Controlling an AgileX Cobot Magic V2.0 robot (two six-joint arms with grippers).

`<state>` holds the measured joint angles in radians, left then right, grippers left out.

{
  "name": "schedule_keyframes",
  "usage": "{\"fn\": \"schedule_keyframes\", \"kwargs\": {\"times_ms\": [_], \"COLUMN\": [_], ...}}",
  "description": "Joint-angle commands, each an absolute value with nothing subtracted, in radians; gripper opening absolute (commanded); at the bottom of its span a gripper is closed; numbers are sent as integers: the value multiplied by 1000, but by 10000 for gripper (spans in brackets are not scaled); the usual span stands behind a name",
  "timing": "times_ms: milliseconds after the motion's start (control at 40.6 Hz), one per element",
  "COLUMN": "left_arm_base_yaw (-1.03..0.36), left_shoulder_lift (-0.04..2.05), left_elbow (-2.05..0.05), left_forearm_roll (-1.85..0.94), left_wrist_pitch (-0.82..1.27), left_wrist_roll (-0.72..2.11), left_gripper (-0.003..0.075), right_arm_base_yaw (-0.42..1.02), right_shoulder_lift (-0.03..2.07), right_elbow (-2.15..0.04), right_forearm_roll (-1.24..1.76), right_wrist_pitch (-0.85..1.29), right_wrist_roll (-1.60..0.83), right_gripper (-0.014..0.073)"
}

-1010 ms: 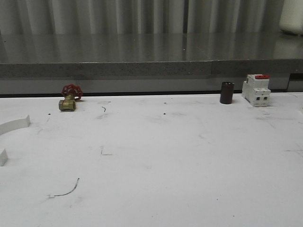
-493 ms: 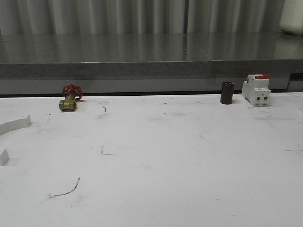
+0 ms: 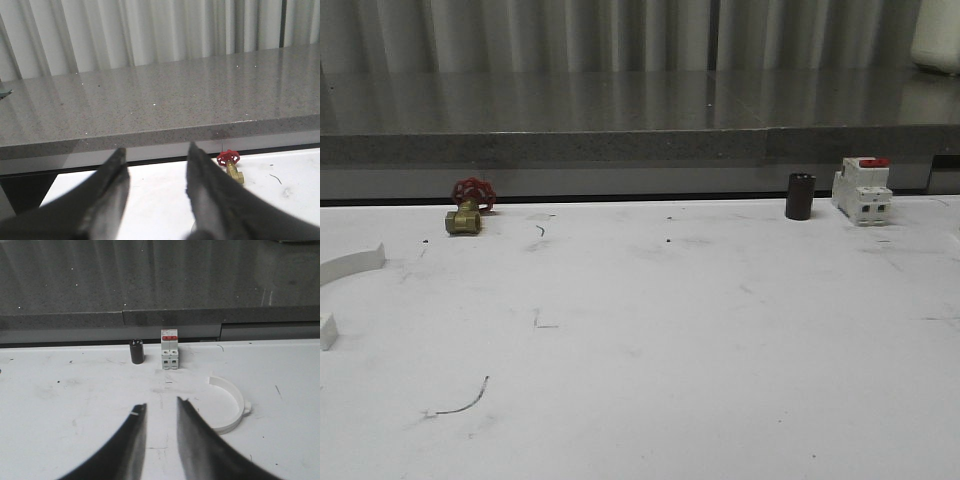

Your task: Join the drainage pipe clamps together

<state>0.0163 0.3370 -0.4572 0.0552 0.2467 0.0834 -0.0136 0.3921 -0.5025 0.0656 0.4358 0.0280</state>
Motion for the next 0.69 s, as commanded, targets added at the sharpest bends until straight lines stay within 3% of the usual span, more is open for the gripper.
{"fn": "schedule_keyframes", "kwargs": {"times_ms": [0,99,665], "left_arm_base_yaw": [18,18,18], "left_shoulder_lift": [350,350,350], "left_elbow": [-488,-488,-488], "left_forearm_roll": [52,52,31], "left_wrist_pitch": [176,176,176], "left_wrist_roll": [79,79,79], "left_gripper": [572,692,611], "right_arm_base_yaw": [-22,-22,-22], "right_shoulder_lift": [405,405,405], "right_elbow": [-540,-540,-540], "right_forearm_roll": [47,26,21], "right_wrist_pitch": [353,353,353], "right_wrist_roll": [18,18,18], "right_gripper": [501,663,643]}}
